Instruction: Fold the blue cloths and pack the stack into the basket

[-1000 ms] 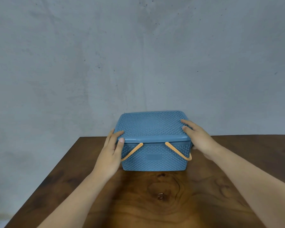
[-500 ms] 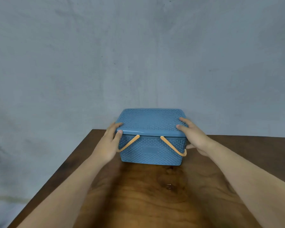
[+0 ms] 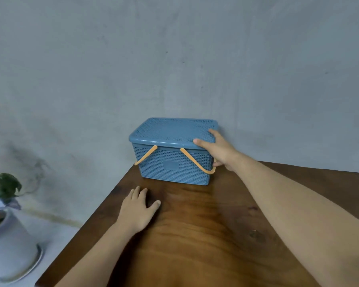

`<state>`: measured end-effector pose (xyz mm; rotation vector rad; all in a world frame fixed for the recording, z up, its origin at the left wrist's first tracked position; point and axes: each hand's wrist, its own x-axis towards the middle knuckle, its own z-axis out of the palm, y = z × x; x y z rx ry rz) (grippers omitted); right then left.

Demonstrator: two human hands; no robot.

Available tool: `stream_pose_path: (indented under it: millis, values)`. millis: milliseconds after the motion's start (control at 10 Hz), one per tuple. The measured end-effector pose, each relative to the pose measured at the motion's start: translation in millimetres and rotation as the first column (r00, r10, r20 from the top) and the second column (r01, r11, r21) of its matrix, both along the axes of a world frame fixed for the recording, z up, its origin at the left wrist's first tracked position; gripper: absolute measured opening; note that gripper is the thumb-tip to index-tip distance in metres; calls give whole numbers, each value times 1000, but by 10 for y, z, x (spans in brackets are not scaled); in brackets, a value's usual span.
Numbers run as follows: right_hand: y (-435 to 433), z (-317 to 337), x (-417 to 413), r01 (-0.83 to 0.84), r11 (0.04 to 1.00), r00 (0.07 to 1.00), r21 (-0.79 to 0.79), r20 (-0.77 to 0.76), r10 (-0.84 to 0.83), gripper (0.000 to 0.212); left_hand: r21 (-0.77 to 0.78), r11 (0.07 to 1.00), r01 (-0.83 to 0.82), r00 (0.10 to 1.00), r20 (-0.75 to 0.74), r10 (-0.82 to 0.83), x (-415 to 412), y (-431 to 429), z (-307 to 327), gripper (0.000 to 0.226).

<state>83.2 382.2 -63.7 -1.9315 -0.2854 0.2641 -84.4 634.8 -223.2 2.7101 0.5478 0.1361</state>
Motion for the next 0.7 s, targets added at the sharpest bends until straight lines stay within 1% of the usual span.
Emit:
stream_pose_path:
  millis: [100, 200, 300, 400, 500, 600, 700]
  values:
    - [104, -38, 111, 1, 1000, 1000, 29, -6, -1, 105, 129, 992, -7, 1000, 27, 3, -54, -109, -84, 83]
    - [154, -90, 160, 5, 998, 1000, 56, -2, -5, 99, 160, 987, -9, 999, 41, 3, -40, -100, -86, 81]
    - [164, -85, 155, 3, 997, 1000, 79, 20, -4, 94, 194, 981, -15, 1000, 24, 11, -44, -135, -72, 79]
    - [152, -15, 91, -14, 998, 999, 56, 47, 11, 95, 233, 972, -14, 998, -53, 27, -62, -252, 44, 72]
    - [123, 6, 7, -23, 999, 995, -27, 99, 25, 100, 256, 966, 30, 984, -176, 16, -81, -465, 197, 61]
    - [-18, -62, -145, -46, 977, 976, -207, 199, 88, 89, 169, 967, 190, 966, -209, -153, -73, -781, 407, 51]
    - [-372, -62, -299, -18, 951, 941, -310, 317, 121, 87, 75, 954, 289, 954, -107, -281, 68, -1105, 723, 58]
